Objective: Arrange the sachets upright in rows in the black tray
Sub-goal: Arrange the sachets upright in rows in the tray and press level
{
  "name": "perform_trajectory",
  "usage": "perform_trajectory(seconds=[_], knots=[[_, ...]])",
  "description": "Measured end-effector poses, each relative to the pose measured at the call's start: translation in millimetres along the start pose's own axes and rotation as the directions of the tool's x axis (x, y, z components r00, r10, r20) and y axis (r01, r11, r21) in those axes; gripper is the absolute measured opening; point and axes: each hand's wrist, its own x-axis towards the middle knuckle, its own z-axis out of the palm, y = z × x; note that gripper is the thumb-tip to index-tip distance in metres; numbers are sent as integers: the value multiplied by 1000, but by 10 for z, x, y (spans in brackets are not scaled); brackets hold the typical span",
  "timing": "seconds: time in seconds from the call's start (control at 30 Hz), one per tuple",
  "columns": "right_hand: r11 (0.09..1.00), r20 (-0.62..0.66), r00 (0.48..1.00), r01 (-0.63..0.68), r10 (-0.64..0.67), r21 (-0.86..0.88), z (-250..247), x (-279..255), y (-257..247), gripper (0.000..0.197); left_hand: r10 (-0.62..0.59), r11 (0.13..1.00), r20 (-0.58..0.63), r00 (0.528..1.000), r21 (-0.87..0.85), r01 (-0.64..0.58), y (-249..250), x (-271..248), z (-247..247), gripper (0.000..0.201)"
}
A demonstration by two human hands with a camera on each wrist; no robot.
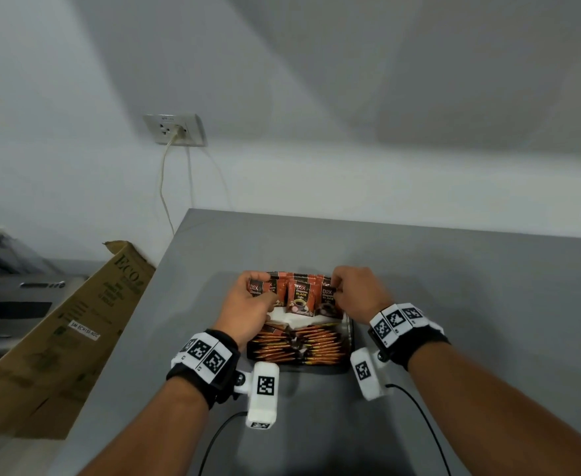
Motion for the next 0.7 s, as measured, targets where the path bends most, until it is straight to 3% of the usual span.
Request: perform_trajectory(seconds=[0.43,0.6,0.7], knots=[[998,-66,997,24,-28,-57,61,-5,3,6,-2,1000,17,1000,18,2,-22,-17,7,31],[989,-185,978,115,-97,89,-87,-88,-75,15,83,990,37,996,108,-87,21,-23,71,29],[934,-52,979,205,-199,293,-283,-175,-377,21,137,983,100,985,105,-148,50,-5,152,48]])
